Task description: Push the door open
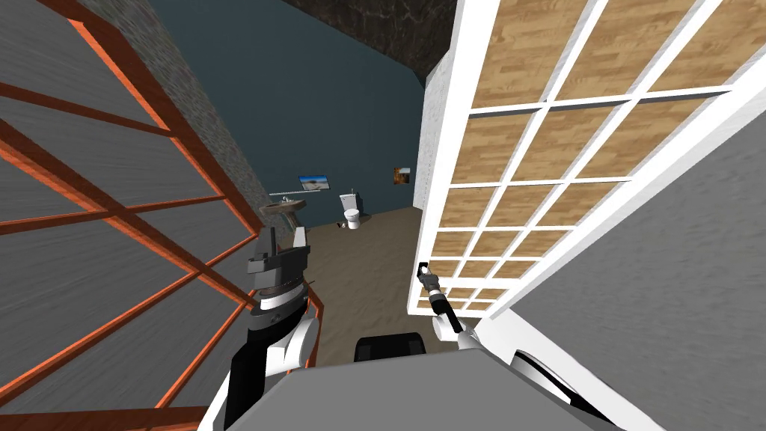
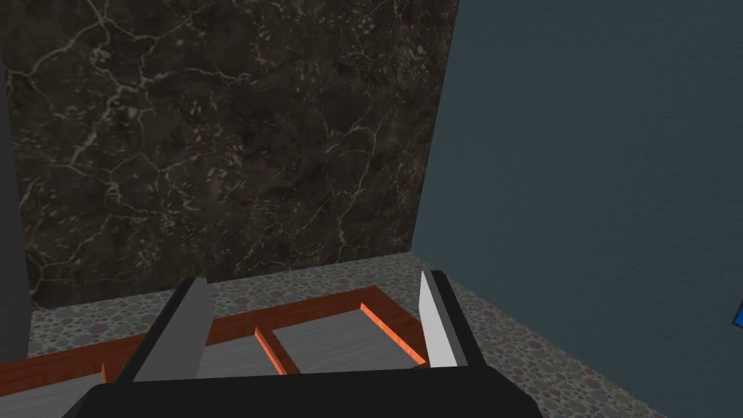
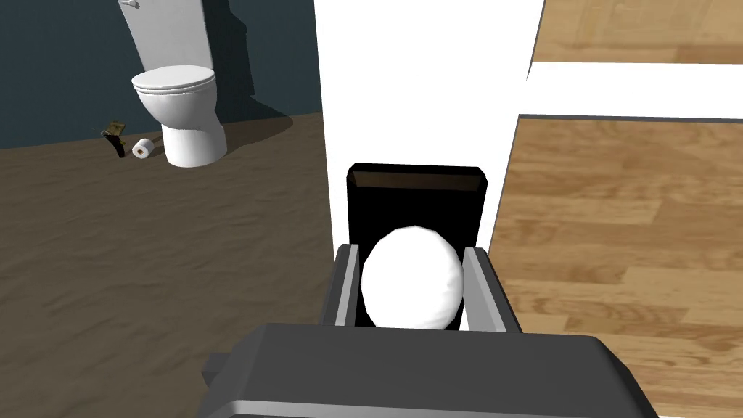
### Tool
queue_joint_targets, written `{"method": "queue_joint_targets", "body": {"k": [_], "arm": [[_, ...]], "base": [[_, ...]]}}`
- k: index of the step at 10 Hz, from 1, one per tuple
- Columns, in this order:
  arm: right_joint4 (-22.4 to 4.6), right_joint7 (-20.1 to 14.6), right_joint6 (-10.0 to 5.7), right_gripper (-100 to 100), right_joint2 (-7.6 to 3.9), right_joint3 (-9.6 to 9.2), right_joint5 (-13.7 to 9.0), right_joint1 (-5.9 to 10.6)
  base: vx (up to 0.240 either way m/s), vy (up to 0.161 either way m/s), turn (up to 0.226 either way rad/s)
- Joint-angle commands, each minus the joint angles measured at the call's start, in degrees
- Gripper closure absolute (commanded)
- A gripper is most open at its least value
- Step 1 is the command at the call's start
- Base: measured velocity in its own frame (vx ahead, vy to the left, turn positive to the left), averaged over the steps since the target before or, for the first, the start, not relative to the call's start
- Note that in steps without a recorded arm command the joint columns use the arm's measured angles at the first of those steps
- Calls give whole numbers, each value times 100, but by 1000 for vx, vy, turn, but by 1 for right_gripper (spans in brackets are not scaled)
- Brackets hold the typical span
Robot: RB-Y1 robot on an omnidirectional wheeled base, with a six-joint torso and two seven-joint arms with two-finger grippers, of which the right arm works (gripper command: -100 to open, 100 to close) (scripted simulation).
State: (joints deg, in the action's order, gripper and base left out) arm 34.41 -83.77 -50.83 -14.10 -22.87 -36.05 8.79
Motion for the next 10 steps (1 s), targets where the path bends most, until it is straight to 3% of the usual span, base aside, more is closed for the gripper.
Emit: {"method": "queue_joint_targets", "body": {"k": [1, 3, 4, 10], "arm": [[-41, 95, -18, 100, 24, 161, -63, 16], [-79, 166, -4, 100, 72, 284, -112, 26], [-158, 113, -27, 100, 86, 219, -84, 56], [-263, 225, -74, 100, 62, 525, -272, 78]], "base": [[188, 90, -63], [167, 71, -39], [74, 26, -16], [148, 41, -34]]}}
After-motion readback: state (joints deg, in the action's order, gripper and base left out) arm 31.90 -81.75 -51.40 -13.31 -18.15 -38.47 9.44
